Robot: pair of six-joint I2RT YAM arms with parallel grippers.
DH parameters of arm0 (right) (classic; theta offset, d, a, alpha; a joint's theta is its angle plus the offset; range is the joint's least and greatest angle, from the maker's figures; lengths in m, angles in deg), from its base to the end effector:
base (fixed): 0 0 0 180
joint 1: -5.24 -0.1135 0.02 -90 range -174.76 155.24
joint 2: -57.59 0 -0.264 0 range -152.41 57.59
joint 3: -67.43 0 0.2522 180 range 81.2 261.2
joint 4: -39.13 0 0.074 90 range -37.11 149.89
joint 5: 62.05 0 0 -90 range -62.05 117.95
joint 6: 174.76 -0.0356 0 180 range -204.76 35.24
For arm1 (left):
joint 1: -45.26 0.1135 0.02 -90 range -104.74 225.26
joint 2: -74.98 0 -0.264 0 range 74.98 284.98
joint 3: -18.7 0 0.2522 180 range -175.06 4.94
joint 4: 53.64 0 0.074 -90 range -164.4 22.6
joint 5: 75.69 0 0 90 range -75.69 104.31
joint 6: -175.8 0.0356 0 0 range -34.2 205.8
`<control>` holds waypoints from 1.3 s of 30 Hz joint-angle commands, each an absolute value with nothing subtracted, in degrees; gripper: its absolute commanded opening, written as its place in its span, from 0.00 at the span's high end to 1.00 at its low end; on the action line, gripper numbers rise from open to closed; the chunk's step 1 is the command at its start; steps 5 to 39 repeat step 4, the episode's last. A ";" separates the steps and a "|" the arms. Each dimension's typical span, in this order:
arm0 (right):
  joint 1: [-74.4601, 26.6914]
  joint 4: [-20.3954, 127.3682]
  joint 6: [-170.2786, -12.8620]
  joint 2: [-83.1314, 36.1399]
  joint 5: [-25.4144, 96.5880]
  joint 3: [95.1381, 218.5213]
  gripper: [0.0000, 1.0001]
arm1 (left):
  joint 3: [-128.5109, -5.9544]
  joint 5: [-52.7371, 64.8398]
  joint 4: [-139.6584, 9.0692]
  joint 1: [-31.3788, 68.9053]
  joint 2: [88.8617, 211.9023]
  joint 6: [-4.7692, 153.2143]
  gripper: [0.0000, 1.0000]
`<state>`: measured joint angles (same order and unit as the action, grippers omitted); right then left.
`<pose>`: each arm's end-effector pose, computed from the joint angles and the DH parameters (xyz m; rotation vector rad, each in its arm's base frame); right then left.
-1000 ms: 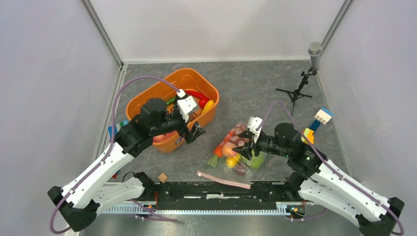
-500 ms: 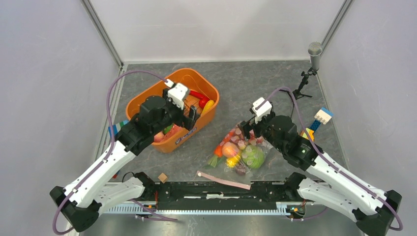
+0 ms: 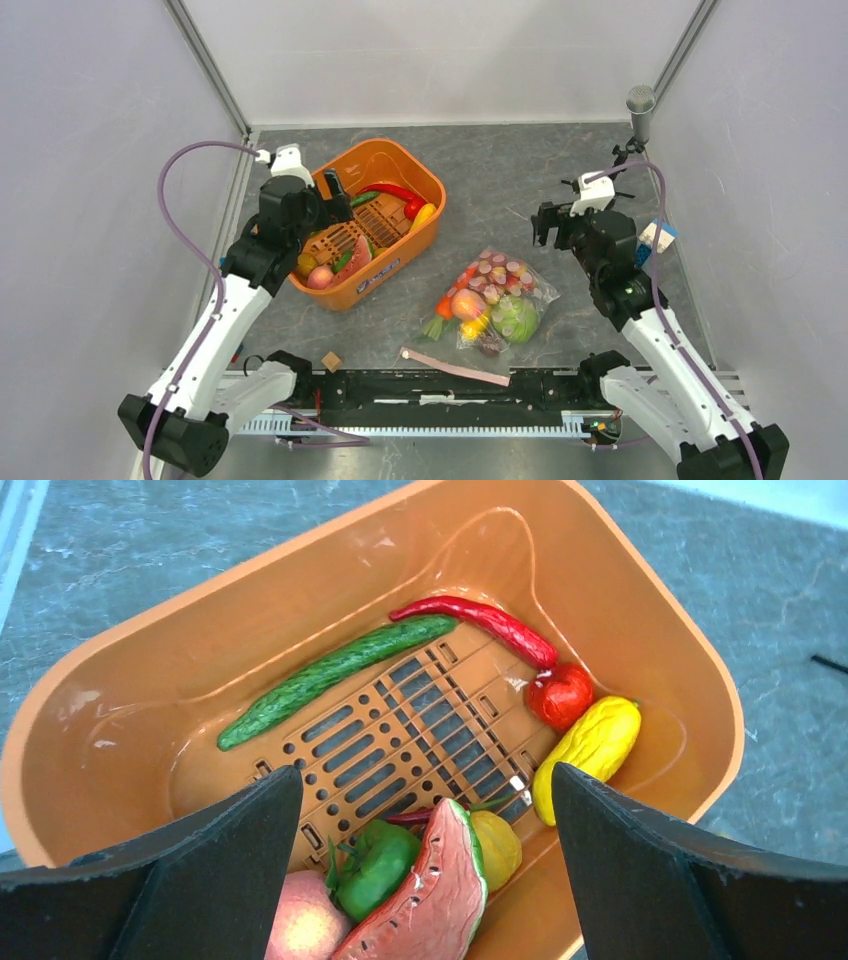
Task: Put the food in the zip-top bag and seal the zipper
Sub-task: Reset both arms
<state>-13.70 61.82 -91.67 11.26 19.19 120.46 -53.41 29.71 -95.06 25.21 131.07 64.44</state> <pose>0.1844 0.0576 0.3038 -0.0875 1.8480 0.1735 0.2033 -0.0641 0.3557 -0.1933 1.9930 -0.1936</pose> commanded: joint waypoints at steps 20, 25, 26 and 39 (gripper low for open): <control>-13.47 56.80 -94.80 15.16 20.81 117.59 0.02 | -55.87 36.09 -95.80 25.06 129.45 60.44 0.00; -13.47 56.80 -94.80 15.16 20.81 117.59 0.02 | -55.87 36.09 -95.80 25.06 129.45 60.44 0.00; -13.47 56.80 -94.80 15.16 20.81 117.59 0.02 | -55.87 36.09 -95.80 25.06 129.45 60.44 0.00; -13.47 56.80 -94.80 15.16 20.81 117.59 0.02 | -55.87 36.09 -95.80 25.06 129.45 60.44 0.00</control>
